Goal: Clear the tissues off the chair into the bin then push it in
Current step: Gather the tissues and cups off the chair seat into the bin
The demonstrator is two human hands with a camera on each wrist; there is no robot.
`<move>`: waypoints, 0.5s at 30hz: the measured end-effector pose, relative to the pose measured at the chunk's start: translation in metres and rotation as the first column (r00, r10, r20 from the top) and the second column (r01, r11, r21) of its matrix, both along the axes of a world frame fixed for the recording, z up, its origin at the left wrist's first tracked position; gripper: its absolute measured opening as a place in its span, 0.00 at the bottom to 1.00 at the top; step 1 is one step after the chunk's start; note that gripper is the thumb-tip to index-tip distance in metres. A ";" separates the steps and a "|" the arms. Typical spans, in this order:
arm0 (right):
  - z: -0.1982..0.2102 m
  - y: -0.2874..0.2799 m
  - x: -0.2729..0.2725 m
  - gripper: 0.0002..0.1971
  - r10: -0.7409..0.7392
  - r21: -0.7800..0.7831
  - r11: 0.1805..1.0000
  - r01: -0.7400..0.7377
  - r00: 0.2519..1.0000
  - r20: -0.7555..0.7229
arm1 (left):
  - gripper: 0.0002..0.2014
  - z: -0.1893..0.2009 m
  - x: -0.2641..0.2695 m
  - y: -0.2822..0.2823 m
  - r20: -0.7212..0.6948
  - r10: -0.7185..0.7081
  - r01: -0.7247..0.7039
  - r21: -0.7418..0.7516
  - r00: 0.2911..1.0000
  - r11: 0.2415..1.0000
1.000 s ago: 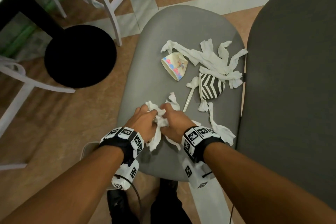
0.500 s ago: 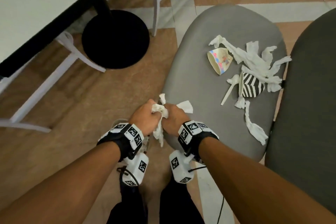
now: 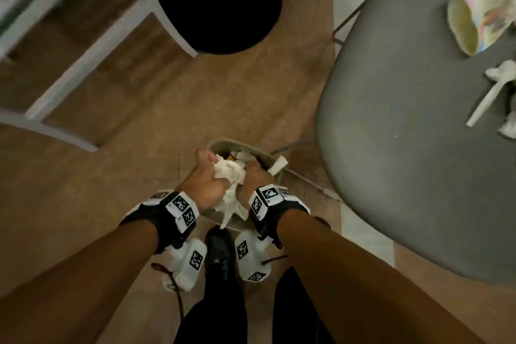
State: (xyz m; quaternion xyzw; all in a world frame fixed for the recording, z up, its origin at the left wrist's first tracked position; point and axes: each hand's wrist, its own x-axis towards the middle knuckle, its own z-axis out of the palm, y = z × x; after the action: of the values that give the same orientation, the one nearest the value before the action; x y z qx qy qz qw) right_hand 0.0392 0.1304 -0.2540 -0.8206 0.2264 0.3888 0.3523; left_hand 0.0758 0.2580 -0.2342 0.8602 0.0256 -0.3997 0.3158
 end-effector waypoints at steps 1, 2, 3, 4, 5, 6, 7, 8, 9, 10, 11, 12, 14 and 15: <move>-0.012 0.002 -0.005 0.25 0.015 -0.008 1.000 -0.015 1.000 0.000 | 0.22 -0.013 -0.004 0.002 0.001 -0.043 0.043 0.019 0.999 0.999; -0.023 0.003 -0.007 0.30 0.022 -0.020 1.000 -0.023 1.000 -0.012 | 0.22 -0.024 -0.006 0.003 0.012 -0.087 0.086 0.044 0.996 0.995; -0.031 0.004 -0.010 0.34 0.023 -0.020 1.000 -0.023 0.999 -0.031 | 0.22 -0.031 -0.008 0.003 0.023 -0.123 0.121 0.075 0.992 0.990; -0.034 0.003 -0.012 0.37 0.003 -0.011 1.000 -0.003 0.999 -0.043 | 0.22 -0.036 -0.010 0.003 0.036 -0.147 0.142 0.104 0.989 0.984; -0.037 0.003 -0.014 0.39 -0.005 0.006 1.000 0.006 0.998 -0.056 | 0.23 -0.040 -0.012 0.003 0.064 -0.176 0.166 0.135 0.982 0.977; -0.037 0.002 -0.014 0.40 -0.005 0.013 1.000 0.006 0.998 -0.060 | 0.26 -0.043 -0.012 0.002 0.104 -0.222 0.202 0.174 0.969 0.964; -0.037 0.000 -0.014 0.40 -0.001 0.029 1.000 0.002 0.999 -0.051 | 0.28 -0.045 -0.011 0.001 0.128 -0.254 0.223 0.217 0.959 0.950; -0.037 0.001 -0.015 0.38 0.011 0.037 0.999 -0.009 0.999 -0.049 | 0.27 -0.049 -0.008 0.003 0.137 -0.262 0.225 0.236 0.955 0.945; -0.037 0.002 -0.016 0.36 0.021 0.044 0.999 -0.019 0.999 -0.044 | 0.21 -0.051 -0.005 0.004 0.126 -0.241 0.208 0.225 0.962 0.952; -0.039 0.005 -0.015 0.36 0.029 0.048 0.999 -0.027 0.998 -0.052 | 0.15 -0.051 -0.003 0.006 0.116 -0.202 0.176 0.200 0.972 0.964; -0.039 0.007 -0.016 0.37 0.043 0.047 0.998 -0.040 0.998 -0.052 | 0.13 -0.053 -0.001 0.009 0.125 -0.209 0.181 0.203 0.970 0.962; -0.042 0.010 -0.014 0.36 0.046 0.051 0.998 -0.043 0.997 -0.060 | 0.12 -0.053 0.003 0.013 0.127 -0.264 0.232 0.221 0.956 0.947; -0.045 0.014 -0.011 0.30 0.081 0.037 0.996 -0.079 0.996 -0.045 | 0.13 -0.054 0.007 0.021 0.103 -0.378 0.337 0.284 0.920 0.898; -0.048 0.015 -0.010 0.27 0.108 0.023 0.994 -0.107 0.993 -0.045 | 0.14 -0.055 0.009 0.024 0.118 -0.407 0.356 0.311 0.906 0.881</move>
State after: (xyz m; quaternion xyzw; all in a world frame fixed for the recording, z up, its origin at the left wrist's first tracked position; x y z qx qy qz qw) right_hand 0.0288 0.1451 -0.3019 -0.8186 0.1859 0.4286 0.3340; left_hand 0.0851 0.2823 -0.2896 0.9167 -0.1168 -0.3672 0.1056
